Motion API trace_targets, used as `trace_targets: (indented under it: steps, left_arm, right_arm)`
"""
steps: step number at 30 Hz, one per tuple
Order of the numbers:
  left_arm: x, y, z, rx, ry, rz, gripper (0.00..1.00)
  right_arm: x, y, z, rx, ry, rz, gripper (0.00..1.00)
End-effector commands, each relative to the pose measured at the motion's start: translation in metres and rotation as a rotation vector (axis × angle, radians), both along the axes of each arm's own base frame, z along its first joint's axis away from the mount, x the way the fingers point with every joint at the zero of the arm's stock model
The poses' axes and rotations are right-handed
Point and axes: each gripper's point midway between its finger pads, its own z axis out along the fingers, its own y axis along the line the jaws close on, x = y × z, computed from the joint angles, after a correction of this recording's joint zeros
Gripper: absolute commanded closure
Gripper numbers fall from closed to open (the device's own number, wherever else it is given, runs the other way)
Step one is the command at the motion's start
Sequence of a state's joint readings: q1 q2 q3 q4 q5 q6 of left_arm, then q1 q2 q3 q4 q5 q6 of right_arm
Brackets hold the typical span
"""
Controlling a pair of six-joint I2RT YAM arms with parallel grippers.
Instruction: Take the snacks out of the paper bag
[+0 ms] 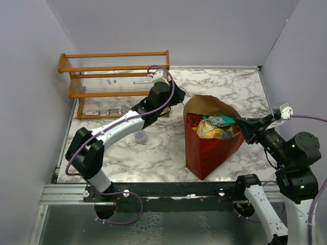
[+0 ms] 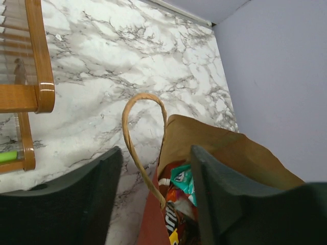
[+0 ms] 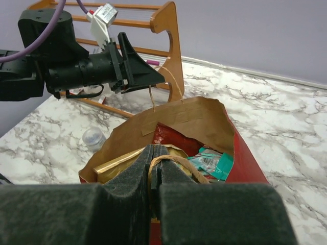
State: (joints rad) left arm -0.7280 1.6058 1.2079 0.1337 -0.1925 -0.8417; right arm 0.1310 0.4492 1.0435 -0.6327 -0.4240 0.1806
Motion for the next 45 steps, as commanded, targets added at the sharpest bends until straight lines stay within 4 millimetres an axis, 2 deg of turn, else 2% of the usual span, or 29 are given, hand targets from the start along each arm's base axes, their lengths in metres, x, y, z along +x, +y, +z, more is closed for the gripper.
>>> trace_targets:
  steps: [1, 4, 5, 7, 11, 15, 18, 20, 24, 32, 39, 41, 42, 45]
  left_arm:
    - [0.016, 0.003, 0.035, 0.029, -0.126, 0.039, 0.61]
    - [0.020, 0.002, 0.050, 0.069, -0.161, 0.031, 0.87]
    - [0.020, 0.003, 0.052, 0.082, -0.165, 0.028, 0.93]
    - [0.020, 0.001, 0.073, 0.074, -0.199, 0.015, 1.00]
    - [0.007, 0.004, 0.106, 0.038, -0.251, -0.022, 1.00]
    - [-0.013, 0.010, 0.127, 0.001, -0.265, -0.066, 1.00]
    - [-0.032, 0.018, 0.139, -0.035, -0.264, -0.094, 1.00]
    - [-0.045, 0.023, 0.137, -0.053, -0.247, -0.115, 1.00]
    - [-0.077, 0.026, 0.145, -0.118, -0.220, -0.199, 1.00]
    - [-0.159, 0.016, 0.143, -0.222, -0.150, -0.395, 1.00]
    - [-0.199, 0.024, 0.119, -0.237, -0.075, -0.470, 1.00]
    - [-0.209, 0.029, 0.108, -0.235, -0.051, -0.484, 1.00]
    - [-0.214, 0.031, 0.096, -0.229, -0.026, -0.492, 1.00]
    - [-0.227, 0.040, 0.069, -0.221, 0.024, -0.501, 1.00]
  right_arm:
    - [-0.009, -0.009, 0.035, 0.055, -0.087, -0.055, 0.97]
    - [-0.007, -0.012, 0.039, 0.098, -0.066, -0.085, 0.97]
    - [-0.004, -0.014, 0.038, 0.117, -0.045, -0.104, 0.97]
    - [0.005, -0.019, 0.035, 0.146, 0.009, -0.150, 0.97]
    - [0.029, -0.036, 0.025, 0.187, 0.104, -0.288, 0.98]
    - [0.054, -0.049, 0.027, 0.190, 0.118, -0.382, 0.98]
    - [0.081, -0.049, 0.028, 0.174, 0.127, -0.400, 0.98]
    - [0.096, -0.045, 0.028, 0.164, 0.133, -0.393, 0.97]
    - [0.122, -0.032, 0.033, 0.120, 0.117, -0.325, 0.98]
    - [0.152, -0.019, 0.063, 0.027, 0.067, -0.250, 0.98]
    - [0.173, -0.011, 0.075, -0.006, 0.059, -0.211, 0.98]
    - [0.168, 0.002, 0.076, -0.004, 0.057, -0.129, 0.98]
    - [0.159, 0.016, 0.075, -0.001, 0.054, -0.038, 0.98]
    - [0.127, 0.049, 0.055, 0.001, 0.045, 0.208, 0.98]
